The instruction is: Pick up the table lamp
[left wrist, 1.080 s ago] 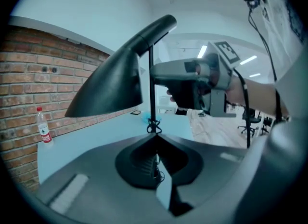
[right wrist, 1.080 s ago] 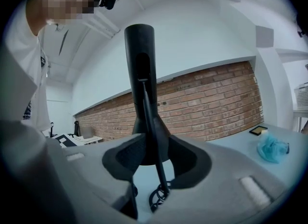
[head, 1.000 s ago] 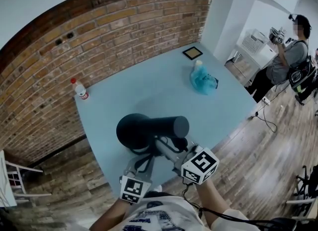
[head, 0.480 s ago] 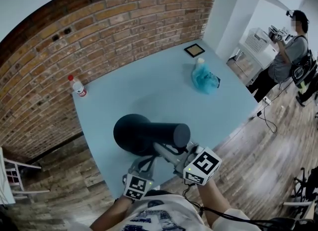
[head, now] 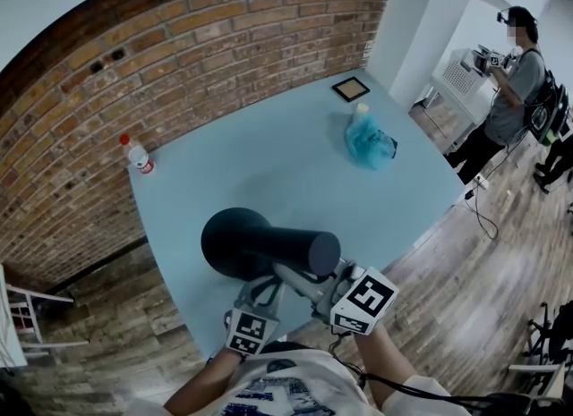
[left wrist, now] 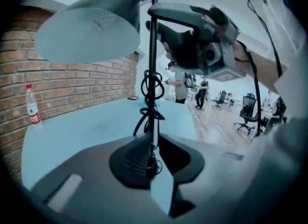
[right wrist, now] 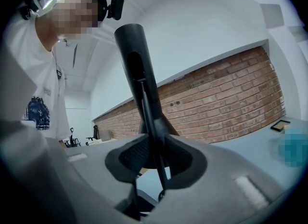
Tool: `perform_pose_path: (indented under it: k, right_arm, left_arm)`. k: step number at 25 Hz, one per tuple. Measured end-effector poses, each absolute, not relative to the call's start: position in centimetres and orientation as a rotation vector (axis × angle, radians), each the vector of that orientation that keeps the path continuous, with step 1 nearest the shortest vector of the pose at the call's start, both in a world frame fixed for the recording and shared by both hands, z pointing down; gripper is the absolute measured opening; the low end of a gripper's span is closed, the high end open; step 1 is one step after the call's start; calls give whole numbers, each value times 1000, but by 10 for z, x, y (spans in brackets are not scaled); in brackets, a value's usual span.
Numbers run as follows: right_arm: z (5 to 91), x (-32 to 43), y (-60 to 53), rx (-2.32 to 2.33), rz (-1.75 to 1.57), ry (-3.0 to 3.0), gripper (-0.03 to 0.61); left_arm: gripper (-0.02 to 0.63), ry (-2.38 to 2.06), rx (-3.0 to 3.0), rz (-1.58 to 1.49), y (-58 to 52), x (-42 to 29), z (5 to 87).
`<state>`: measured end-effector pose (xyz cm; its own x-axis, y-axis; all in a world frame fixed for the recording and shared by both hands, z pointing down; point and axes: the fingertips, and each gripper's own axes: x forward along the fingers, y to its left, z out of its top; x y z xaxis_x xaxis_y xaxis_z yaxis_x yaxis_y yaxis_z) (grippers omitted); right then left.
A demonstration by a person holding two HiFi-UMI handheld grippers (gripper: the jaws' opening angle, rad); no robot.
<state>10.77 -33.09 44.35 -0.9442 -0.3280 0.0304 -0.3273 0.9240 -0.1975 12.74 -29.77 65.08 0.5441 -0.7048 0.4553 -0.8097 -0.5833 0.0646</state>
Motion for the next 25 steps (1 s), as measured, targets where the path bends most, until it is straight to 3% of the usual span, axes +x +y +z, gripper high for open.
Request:
perform_pose_path:
  k: [5, 25]
  right_arm:
    - [444, 107, -328, -513, -299, 3083, 71]
    - [444, 107, -327, -540, -345, 3035, 63]
  left_arm:
    - [51, -1263, 2523, 542, -305, 132, 654]
    - [51, -1303, 2512, 481, -328, 138, 659]
